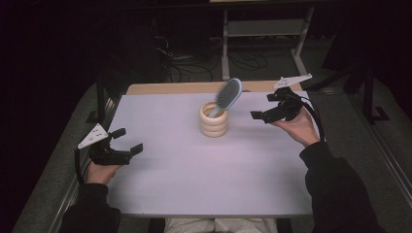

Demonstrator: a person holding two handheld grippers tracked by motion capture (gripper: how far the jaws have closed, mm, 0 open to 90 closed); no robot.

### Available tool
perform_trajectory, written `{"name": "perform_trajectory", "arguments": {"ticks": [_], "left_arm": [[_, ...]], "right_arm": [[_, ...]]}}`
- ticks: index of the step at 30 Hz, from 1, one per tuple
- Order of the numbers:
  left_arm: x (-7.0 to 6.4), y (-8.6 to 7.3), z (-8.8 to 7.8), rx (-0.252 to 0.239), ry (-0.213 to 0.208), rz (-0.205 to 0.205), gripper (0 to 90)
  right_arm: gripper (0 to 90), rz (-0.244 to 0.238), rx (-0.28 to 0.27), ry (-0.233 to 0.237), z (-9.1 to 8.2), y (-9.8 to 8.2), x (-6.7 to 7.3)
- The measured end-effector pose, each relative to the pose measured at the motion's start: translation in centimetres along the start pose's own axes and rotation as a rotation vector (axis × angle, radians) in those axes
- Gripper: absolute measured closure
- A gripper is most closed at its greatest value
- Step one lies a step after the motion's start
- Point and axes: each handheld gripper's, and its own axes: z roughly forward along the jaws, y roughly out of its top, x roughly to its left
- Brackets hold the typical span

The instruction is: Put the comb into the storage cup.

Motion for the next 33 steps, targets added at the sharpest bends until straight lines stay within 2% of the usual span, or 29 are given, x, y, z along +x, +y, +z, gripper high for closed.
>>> {"name": "perform_trajectory", "arguments": {"ticks": [10,19,33], "left_arm": [[0.0,0.0,-0.1,-0.007,-0.005,-0.005,0.0],[0.0,0.0,-0.1,-0.006,-0.004,-0.009,0.0],[0.0,0.0,0.0,-0.007,-0.012,-0.020,0.0]], "right_arm": [[0.0,-0.014,0.008,0.005,-0.4,-0.8,0.6],[0.0,-0.005,0.012,0.006,-0.6,-2.2,0.6],[0.0,0.033,0.016,0.002,-1.8,-4.6,0.2]]}}
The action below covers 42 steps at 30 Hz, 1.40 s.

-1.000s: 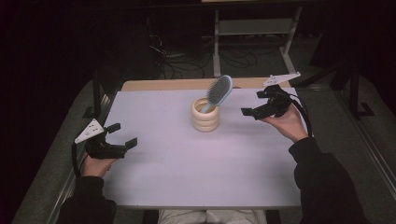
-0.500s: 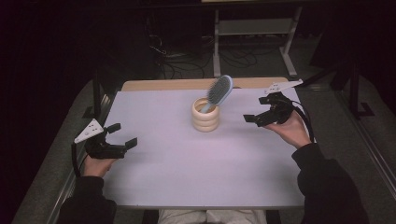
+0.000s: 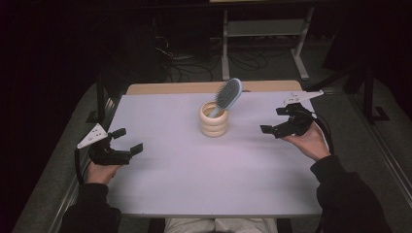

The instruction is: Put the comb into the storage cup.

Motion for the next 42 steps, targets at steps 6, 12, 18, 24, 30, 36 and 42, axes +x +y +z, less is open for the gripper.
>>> {"name": "perform_trajectory", "arguments": {"ticks": [6,12,18,24,30,36,42], "left_arm": [[0.0,0.0,0.0,-0.001,0.001,0.000,0.0],[0.0,0.0,-0.1,-0.006,0.001,0.002,0.0],[0.1,0.0,-0.1,-0.005,0.001,-0.001,0.0],[0.2,-0.1,-0.1,0.002,0.001,-0.007,0.0],[0.4,-0.4,0.0,0.012,0.012,-0.013,0.0],[0.6,-0.5,-0.1,0.013,0.020,-0.016,0.0],[0.6,-0.6,0.0,0.027,0.026,-0.013,0.0]], "right_arm": [[0.0,0.005,0.000,0.003,-0.6,-1.0,0.1],[0.0,0.008,-0.005,0.010,-1.1,-1.9,0.4],[0.0,0.027,-0.013,0.011,-1.6,-2.9,0.1],[0.0,0.039,-0.037,0.012,-2.4,-4.1,0.0],[0.0,0.055,-0.047,0.000,-3.0,-5.7,0.0],[0.0,0.064,-0.049,-0.021,-3.5,-7.3,0.2],[0.0,0.061,-0.051,-0.055,-3.5,-8.9,0.6]]}}
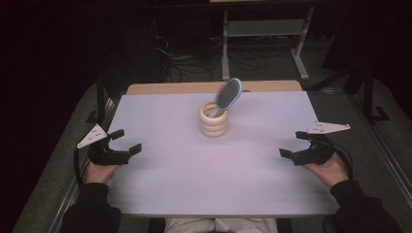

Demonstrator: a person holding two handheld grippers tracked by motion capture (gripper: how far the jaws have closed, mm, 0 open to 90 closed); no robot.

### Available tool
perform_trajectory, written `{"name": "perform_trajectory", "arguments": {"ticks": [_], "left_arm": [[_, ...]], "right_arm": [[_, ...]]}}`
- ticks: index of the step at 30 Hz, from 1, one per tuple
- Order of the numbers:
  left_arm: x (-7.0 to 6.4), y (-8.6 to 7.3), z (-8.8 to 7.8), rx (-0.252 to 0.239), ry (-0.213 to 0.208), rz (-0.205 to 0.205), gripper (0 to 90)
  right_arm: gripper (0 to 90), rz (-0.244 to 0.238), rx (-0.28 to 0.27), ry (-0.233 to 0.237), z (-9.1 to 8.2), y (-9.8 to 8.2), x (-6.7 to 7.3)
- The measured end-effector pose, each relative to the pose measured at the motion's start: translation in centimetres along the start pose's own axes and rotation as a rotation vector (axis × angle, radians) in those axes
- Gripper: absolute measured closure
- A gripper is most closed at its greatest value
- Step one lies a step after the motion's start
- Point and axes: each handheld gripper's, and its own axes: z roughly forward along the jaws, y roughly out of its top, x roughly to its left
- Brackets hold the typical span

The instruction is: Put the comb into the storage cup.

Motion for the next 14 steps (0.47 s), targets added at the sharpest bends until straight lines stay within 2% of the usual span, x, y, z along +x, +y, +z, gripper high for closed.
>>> {"name": "perform_trajectory", "arguments": {"ticks": [8,14], "left_arm": [[0.1,-0.1,-0.1,-0.003,0.003,-0.010,0.0],[0.1,-0.2,-0.3,-0.018,0.009,-0.011,0.0]], "right_arm": [[0.0,-0.005,0.023,0.020,0.0,-1.1,0.7],[0.0,0.030,0.026,0.024,-0.4,-1.9,0.7]]}}
